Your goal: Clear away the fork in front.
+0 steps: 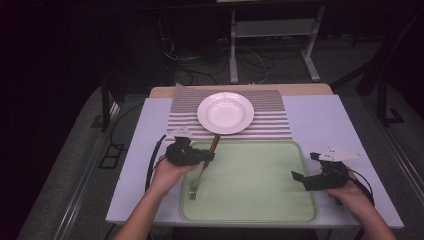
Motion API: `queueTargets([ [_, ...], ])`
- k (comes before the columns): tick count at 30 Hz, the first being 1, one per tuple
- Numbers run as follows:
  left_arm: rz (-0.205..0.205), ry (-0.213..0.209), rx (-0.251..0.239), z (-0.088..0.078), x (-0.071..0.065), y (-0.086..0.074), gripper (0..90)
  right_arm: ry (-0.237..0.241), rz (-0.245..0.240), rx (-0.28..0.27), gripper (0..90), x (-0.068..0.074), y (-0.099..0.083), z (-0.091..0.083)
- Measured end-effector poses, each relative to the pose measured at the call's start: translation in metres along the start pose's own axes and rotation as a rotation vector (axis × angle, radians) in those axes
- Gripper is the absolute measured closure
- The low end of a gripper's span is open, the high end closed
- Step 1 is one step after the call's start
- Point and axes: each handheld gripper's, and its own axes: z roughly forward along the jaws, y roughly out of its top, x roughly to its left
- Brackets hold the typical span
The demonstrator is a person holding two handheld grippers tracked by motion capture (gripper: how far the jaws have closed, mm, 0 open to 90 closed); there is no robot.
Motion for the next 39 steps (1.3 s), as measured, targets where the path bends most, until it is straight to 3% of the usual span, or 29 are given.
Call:
queueTargets([
  [6,-0.046,0.026,0.072,0.027,0.011,-0.005,75.1,0.002,-0.002,-0.003,1.8,0.001,0.001,0.000],
  [7,-0.047,0.033,0.101,0.035,0.014,-0.008,74.8,0.005,0.000,0.000,1.8,0.001,0.000,0.001],
  [13,-0.031,0.046,0.151,0.044,0.015,-0.012,74.7,0.007,-0.005,0.005,1.8,0.001,-0.001,0.002],
  [17,-0.022,0.060,0.156,0.045,0.015,-0.013,73.1,0.006,-0.005,0.002,1.9,0.001,0.000,0.002],
  [20,-0.017,0.073,0.155,0.043,0.015,-0.013,67.1,0.008,-0.008,0.000,1.9,0.001,0.001,0.002],
  [25,-0.015,0.087,0.113,0.036,0.015,-0.010,63.0,0.010,-0.008,0.006,1.9,0.002,0.000,0.002],
  [26,-0.015,0.088,0.099,0.034,0.014,-0.009,64.9,0.009,-0.009,0.006,1.9,0.002,0.000,0.002],
  [27,-0.004,0.071,0.077,0.032,0.011,-0.005,75.6,0.007,-0.009,0.003,2.0,0.002,-0.001,0.001],
  [29,0.008,0.066,0.072,0.033,0.009,-0.003,83.6,0.005,-0.006,0.002,1.9,0.001,-0.001,0.001],
  [35,0.096,0.035,0.148,0.056,-0.008,0.008,89.4,0.005,-0.007,0.004,1.9,0.001,0.000,0.002],
  [39,0.116,0.029,0.174,0.069,-0.013,0.013,89.4,0.004,-0.010,0.004,2.0,0.002,0.000,0.001],
])
